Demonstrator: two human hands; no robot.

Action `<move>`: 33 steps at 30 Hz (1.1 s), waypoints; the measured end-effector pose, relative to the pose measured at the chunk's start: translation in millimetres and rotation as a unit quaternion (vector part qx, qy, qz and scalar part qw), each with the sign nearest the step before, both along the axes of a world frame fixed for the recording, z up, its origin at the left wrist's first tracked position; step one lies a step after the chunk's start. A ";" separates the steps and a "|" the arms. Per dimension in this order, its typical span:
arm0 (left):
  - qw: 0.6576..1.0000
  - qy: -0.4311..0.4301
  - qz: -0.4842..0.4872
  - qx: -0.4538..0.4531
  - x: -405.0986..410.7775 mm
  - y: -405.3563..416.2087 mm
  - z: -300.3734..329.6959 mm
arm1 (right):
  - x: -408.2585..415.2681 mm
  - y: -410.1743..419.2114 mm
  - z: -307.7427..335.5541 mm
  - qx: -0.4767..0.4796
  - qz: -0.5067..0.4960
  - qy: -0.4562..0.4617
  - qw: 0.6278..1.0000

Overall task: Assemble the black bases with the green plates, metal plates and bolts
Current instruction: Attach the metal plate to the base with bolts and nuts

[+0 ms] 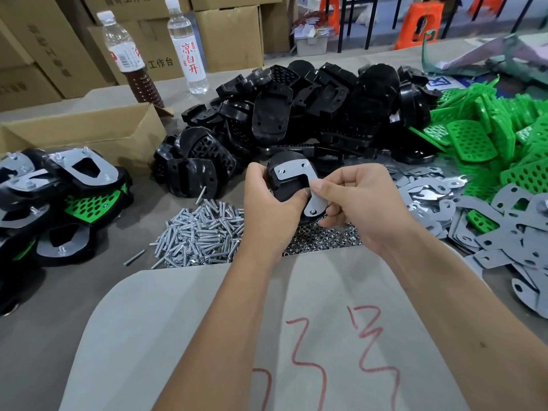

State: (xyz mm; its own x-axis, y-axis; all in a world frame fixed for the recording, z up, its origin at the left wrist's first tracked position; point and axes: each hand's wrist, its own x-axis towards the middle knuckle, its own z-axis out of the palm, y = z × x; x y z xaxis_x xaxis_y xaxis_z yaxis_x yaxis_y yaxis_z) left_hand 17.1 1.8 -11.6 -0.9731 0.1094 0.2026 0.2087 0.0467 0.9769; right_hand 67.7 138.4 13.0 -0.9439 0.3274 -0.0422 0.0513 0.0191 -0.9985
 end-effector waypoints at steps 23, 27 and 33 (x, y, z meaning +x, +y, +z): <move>0.973 -0.150 -0.151 0.091 -0.1 -22.8 16.1 | 1.5 4.4 -2.2 0.021 -0.050 0.051 0.997; 0.962 -0.167 -0.199 0.078 -1.3 -24.8 16.9 | -1.1 7.5 -6.4 0.012 -0.061 0.046 0.997; 0.959 -0.172 -0.217 0.065 0.7 -23.4 18.3 | -4.6 9.6 -12.2 0.001 -0.066 0.053 0.996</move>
State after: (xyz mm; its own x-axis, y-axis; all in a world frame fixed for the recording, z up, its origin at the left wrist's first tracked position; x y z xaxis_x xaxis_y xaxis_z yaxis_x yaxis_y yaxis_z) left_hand 17.8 -21.7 6.7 -0.8533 0.5147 -0.0833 -0.1554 -0.0985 0.9829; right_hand 63.1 148.0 0.8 -0.8917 0.4491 0.0565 -0.0522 0.0220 -0.9984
